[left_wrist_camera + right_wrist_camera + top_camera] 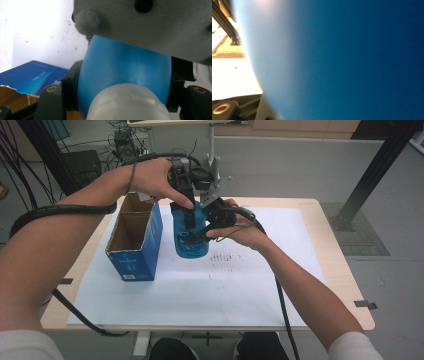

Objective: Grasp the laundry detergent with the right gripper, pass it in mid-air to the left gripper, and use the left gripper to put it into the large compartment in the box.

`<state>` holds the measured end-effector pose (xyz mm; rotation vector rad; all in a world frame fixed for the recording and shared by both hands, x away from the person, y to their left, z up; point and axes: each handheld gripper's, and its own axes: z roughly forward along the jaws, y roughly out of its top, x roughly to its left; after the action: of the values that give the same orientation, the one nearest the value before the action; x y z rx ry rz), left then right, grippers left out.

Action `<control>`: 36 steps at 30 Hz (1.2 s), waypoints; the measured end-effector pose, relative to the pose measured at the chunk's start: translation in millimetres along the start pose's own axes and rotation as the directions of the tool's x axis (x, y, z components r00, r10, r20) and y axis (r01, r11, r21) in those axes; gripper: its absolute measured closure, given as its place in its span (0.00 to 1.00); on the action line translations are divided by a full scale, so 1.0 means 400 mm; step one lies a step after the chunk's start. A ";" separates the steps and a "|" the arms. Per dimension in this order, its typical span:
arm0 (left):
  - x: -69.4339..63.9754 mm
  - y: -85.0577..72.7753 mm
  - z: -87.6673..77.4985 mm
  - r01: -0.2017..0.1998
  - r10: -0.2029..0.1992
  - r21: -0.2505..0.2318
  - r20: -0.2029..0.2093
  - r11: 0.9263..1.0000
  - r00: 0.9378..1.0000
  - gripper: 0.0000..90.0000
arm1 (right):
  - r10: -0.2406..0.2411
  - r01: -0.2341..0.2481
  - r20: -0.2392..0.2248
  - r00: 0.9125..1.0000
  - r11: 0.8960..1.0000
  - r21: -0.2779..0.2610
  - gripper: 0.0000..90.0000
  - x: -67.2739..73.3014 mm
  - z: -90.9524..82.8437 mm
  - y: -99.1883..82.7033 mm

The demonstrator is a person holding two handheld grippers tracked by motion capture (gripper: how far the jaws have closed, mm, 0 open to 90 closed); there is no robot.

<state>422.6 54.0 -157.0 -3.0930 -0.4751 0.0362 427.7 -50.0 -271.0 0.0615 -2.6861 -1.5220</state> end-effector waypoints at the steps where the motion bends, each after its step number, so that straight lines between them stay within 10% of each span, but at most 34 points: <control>1: 0.000 0.000 0.001 0.000 0.000 -0.001 0.000 1.000 1.000 0.39 | 0.001 -0.001 -0.001 1.000 1.000 0.000 0.50 0.000 0.000 0.000; 36: -0.004 0.004 0.012 -0.022 0.022 0.005 -0.008 1.000 1.000 0.40 | -0.005 0.005 0.004 1.000 1.000 0.009 0.49 0.000 0.004 -0.012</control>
<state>421.3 52.2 -161.9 -3.0923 -0.4402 0.0249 427.7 -51.2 -276.0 0.0661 -2.6985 -1.5128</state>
